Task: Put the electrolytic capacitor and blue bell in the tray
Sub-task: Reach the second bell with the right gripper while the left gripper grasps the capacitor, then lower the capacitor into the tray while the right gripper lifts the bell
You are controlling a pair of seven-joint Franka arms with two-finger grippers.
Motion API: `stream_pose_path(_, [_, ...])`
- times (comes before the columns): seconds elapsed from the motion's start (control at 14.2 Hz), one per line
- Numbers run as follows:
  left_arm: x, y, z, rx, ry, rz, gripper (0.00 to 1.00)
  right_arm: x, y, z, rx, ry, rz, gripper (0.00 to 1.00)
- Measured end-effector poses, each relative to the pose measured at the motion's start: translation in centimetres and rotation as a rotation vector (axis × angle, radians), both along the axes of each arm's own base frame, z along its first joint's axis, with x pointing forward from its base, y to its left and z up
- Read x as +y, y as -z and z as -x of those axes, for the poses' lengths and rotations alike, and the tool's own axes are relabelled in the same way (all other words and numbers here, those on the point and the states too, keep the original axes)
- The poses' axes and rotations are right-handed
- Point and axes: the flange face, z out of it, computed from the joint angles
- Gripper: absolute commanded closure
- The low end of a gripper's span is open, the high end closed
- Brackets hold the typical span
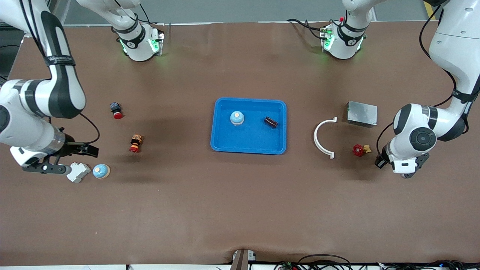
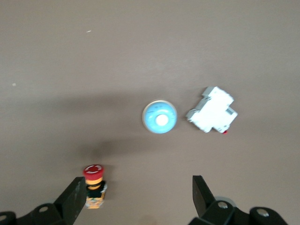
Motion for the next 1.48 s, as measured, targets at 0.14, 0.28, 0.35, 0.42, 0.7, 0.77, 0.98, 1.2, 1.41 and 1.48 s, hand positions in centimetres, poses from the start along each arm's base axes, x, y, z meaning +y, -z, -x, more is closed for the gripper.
stream_pose_path(0.14, [-1.7,-1.6,-0.2,0.002,0.019,-0.003,1.0,-1.8,1.0,-0.1,-0.014,-0.008,-0.001,0.0])
stream_pose_path(0.28, [-4.6,-4.0,-0.3,-0.002,0.041,0.003,1.0,-3.5,2.8,-0.4,-0.027,-0.008,-0.001,0.0])
stream_pose_path(0.35, [-6.3,-5.1,-0.3,-0.009,0.042,0.012,1.0,-4.1,3.8,-0.5,-0.032,-0.007,-0.001,0.0])
stream_pose_path(0.42, [-7.9,-6.2,-0.2,-0.018,0.039,0.022,1.0,-4.5,4.8,-0.7,-0.038,-0.005,0.0,0.0])
stream_pose_path(0.7, [-14.6,-8.3,0.5,-0.061,-0.013,0.067,1.0,-4.9,8.3,-1.3,-0.048,0.026,-0.037,0.0])
stream_pose_path(0.77, [-16.3,-8.6,0.8,-0.07,-0.032,0.078,1.0,-4.9,9.0,-1.3,-0.048,0.038,-0.064,0.0])
stream_pose_path(0.98, [-20.7,-9.9,1.7,-0.095,-0.062,0.107,1.0,-4.9,10.4,-1.5,-0.06,0.04,-0.092,0.0])
stream_pose_path(1.2, [-24.9,-11.1,1.9,-0.125,-0.075,0.129,1.0,-5.0,11.9,-1.7,-0.075,0.039,-0.088,0.0])
stream_pose_path(1.41, [-29.0,-12.1,1.6,-0.152,-0.108,0.167,1.0,-4.9,14.3,-1.7,-0.098,0.039,-0.082,0.0])
stream_pose_path(1.48, [-30.2,-12.1,1.6,-0.154,-0.118,0.178,1.0,-4.9,15.3,-1.6,-0.103,0.038,-0.08,0.0])
